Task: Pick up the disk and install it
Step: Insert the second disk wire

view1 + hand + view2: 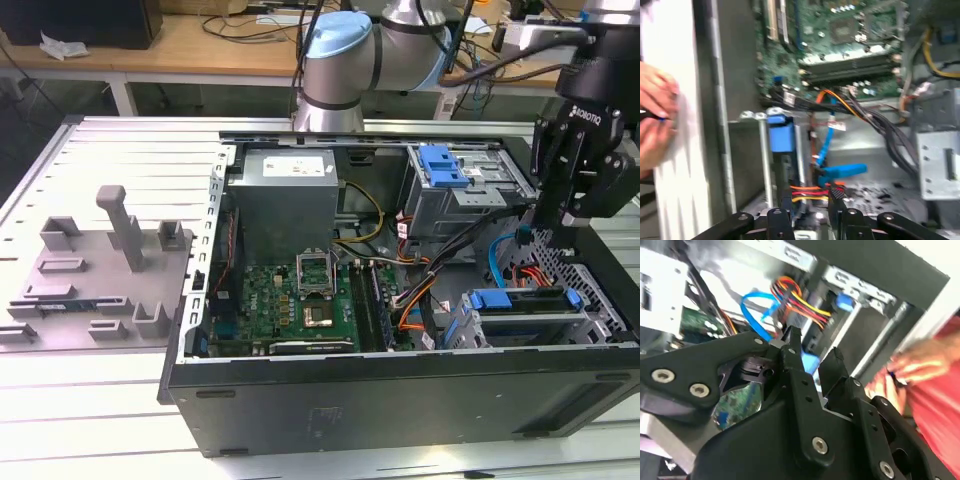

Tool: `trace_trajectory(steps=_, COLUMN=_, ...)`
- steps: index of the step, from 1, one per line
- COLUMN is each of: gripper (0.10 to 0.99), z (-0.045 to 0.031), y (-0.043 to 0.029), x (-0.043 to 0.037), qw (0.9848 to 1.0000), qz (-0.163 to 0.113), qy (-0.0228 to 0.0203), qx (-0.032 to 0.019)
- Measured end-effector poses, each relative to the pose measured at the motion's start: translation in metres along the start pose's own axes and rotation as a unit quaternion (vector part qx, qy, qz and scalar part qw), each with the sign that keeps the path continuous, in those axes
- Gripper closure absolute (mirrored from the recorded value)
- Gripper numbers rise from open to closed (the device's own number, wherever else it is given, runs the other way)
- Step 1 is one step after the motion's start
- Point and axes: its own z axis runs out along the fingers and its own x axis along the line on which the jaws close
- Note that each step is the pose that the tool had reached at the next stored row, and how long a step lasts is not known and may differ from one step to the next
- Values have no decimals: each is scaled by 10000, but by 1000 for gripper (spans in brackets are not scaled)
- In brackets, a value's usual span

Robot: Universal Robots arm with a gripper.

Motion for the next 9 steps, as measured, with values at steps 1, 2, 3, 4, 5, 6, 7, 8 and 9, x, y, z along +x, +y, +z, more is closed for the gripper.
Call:
trace_trajectory(steps=1, gripper=667, z=-1, y=1, x=-9, qw=10000, qz=-10, qy=87, qx=-35)
trace_trajectory(steps=2, gripper=667, z=-4, y=2, x=-21, qw=9999, qz=-14, qy=158, qx=-52)
trace_trajectory(steps=3, gripper=667, z=-13, y=5, x=-45, qw=9997, qz=-15, qy=227, qx=-59)
trace_trajectory(steps=4, gripper=667, z=-21, y=8, x=-71, qw=9996, qz=-16, qy=257, qx=-61)
trace_trajectory(steps=5, gripper=667, z=-28, y=11, x=-102, qw=9996, qz=-15, qy=265, qx=-60)
trace_trajectory(steps=6, gripper=667, z=-40, y=16, x=-142, qw=9996, qz=-14, qy=273, qx=-59)
trace_trajectory(steps=7, gripper=667, z=-49, y=21, x=-178, qw=9996, qz=-14, qy=284, qx=-58)
trace_trajectory(steps=8, gripper=667, z=-54, y=27, x=-212, qw=9995, qz=-12, qy=298, qx=-57)
trace_trajectory(steps=9, gripper=667, z=-54, y=35, x=-240, qw=9995, qz=-11, qy=315, qx=-56)
